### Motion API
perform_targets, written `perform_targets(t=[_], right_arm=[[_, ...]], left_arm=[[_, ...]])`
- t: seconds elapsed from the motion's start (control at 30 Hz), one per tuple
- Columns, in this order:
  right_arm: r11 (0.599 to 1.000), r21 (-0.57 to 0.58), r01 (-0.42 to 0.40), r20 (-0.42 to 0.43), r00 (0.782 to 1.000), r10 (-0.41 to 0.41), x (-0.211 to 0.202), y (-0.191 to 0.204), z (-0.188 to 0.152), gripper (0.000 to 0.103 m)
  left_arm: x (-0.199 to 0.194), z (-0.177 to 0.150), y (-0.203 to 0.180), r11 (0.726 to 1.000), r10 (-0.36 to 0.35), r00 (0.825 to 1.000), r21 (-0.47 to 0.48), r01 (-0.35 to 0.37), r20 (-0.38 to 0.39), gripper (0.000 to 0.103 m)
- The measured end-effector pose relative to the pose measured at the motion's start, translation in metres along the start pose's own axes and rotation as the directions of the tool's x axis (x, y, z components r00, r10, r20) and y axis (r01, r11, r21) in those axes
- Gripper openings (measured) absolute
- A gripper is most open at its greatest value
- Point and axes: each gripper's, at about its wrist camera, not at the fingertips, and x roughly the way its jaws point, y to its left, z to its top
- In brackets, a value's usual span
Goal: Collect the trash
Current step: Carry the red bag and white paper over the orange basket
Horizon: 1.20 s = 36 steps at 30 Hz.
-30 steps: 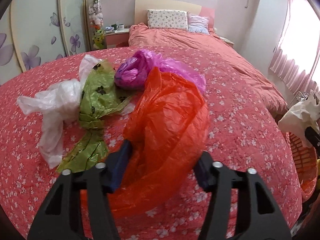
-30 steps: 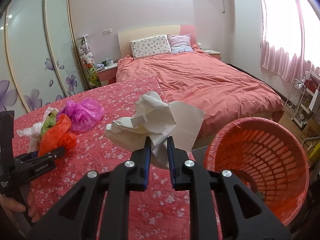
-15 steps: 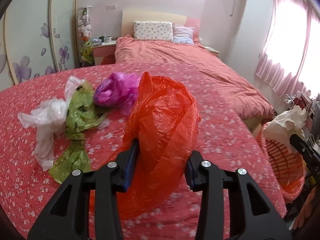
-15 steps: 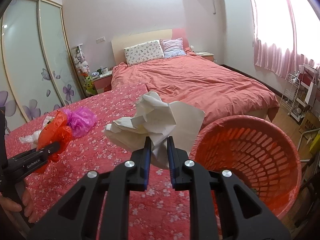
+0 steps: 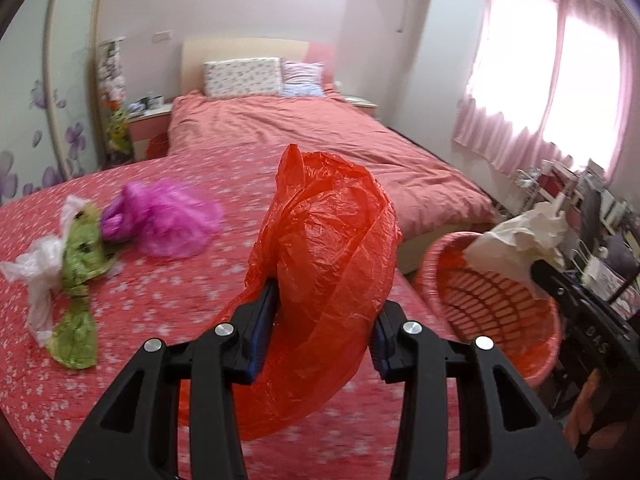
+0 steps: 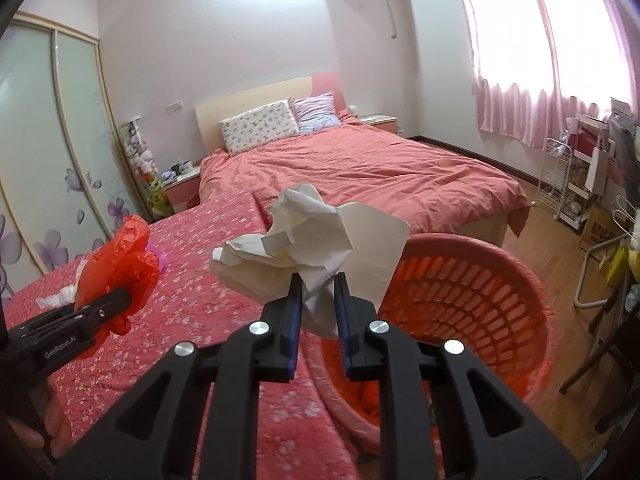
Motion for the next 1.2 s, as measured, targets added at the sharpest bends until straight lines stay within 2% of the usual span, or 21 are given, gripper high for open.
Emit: perform_targets(t=[0.5,0.93,1.2], right_arm=[[0.988,0.096,0.117,0.073,0.99,-0.125,-0.033,-0.065,0.009,0.017],[0.974,0.141,0.176,0.062,0.981,-0.186,-0.027,-0.1,0.005,0.017],[0.966,0.182,0.184,0.044,0.98,-0.195,-0.019,-0.122,0.003,0.017]], left_arm=[[0.017,0.003,-0.08,0.979,-0.175,0.984,0.101,0.176,-0.02,0.041],[0.036,-0.003,-0.122,0.961,-0.233,0.97,0.14,0.24,-0.062,0.041],[0.045,-0.004,-0.139,0.952,-0.255,0.963,0.15,0.266,-0.087,0.041]])
